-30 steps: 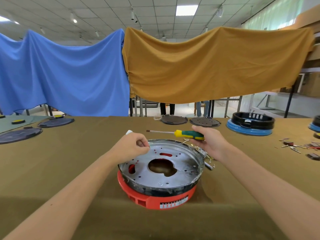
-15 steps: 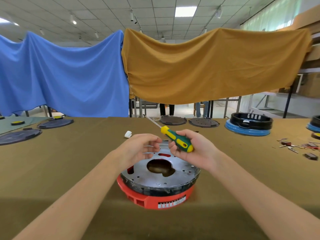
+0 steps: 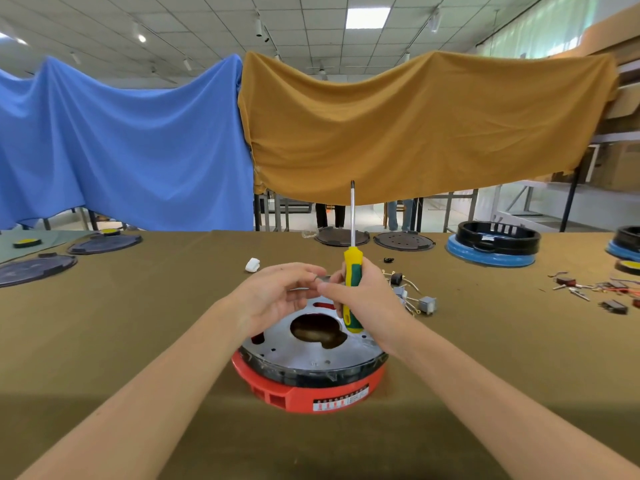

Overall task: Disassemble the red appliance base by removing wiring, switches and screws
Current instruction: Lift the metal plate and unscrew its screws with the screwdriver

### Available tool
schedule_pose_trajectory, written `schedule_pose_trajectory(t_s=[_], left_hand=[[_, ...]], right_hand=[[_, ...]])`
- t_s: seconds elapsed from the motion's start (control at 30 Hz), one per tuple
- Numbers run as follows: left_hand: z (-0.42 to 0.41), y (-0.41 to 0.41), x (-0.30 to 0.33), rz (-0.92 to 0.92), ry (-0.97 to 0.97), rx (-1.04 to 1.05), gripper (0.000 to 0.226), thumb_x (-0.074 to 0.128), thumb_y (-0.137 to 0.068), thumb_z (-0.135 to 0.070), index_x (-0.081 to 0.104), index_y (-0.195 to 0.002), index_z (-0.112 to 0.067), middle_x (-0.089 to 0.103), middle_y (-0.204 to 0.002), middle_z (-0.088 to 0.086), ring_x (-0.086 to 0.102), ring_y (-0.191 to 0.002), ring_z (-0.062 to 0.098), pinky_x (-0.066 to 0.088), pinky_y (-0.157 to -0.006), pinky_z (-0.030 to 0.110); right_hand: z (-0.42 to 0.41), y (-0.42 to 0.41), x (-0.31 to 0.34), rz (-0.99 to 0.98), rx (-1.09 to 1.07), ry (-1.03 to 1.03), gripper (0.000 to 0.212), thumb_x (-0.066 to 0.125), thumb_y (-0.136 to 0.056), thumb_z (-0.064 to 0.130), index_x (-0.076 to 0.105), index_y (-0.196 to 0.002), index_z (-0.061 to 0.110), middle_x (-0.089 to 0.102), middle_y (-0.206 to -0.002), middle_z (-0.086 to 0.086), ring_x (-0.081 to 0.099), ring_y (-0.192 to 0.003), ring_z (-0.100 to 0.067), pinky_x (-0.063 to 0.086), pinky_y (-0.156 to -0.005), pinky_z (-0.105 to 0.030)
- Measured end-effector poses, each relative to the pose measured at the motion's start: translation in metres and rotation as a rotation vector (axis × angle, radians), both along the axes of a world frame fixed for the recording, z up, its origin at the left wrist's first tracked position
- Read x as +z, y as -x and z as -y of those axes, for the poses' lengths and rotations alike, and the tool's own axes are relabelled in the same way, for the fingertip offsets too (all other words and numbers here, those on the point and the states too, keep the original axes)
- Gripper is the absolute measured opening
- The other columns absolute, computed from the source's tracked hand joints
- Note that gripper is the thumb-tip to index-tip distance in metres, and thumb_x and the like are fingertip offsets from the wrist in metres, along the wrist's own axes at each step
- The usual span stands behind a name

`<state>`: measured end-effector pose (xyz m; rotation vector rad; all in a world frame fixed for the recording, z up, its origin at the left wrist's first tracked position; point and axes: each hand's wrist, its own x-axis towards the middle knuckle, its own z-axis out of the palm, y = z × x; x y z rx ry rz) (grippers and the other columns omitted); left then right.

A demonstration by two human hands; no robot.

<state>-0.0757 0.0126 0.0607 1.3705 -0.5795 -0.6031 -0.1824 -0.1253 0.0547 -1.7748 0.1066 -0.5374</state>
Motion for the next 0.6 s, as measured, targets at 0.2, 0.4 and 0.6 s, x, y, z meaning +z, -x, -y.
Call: schedule_pose_trajectory(t_s=[0.2, 0.4, 0.6], left_hand=[[-0.002, 0.003, -0.001, 0.03, -0.016, -0.066, 0.011, 0.068, -0.089, -0.013, 0.078, -0.093, -0.01, 0.074, -0.094, 0.009, 0.071, -0.083, 0.014, 0.055, -0.062, 0.019], [-0.001, 0.006, 0.002, 0.181, -0.153, -0.022, 0.017, 0.068, -0.091, -0.029, 0.078, -0.091, -0.015, 0.076, -0.1, 0.009, 0.073, -0.092, 0.015, 0.051, -0.06, 0.017], [0.0, 0.006, -0.001, 0.575, -0.438, 0.006, 0.025, 0.056, -0.098, -0.036, 0.072, -0.109, -0.02, 0.075, -0.105, -0.007, 0.068, -0.101, 0.007, 0.052, -0.084, 0.026]], right_hand=[[-0.004, -0.002, 0.0, 0.096, -0.125, 0.218, 0.024, 0.079, -0.082, 0.013, 0.058, -0.093, 0.009, 0.062, -0.078, -0.002, 0.059, -0.062, -0.002, 0.049, -0.059, -0.018], [0.0, -0.001, -0.001, 0.111, -0.152, 0.257, 0.022, 0.075, -0.086, 0.015, 0.053, -0.085, 0.017, 0.068, -0.085, -0.002, 0.062, -0.073, -0.018, 0.055, -0.067, -0.033], [0.017, 0.0, 0.011, 0.037, -0.153, 0.188, 0.014, 0.064, -0.088, 0.006, 0.053, -0.082, 0.011, 0.065, -0.075, -0.01, 0.059, -0.058, -0.013, 0.054, -0.061, -0.031]])
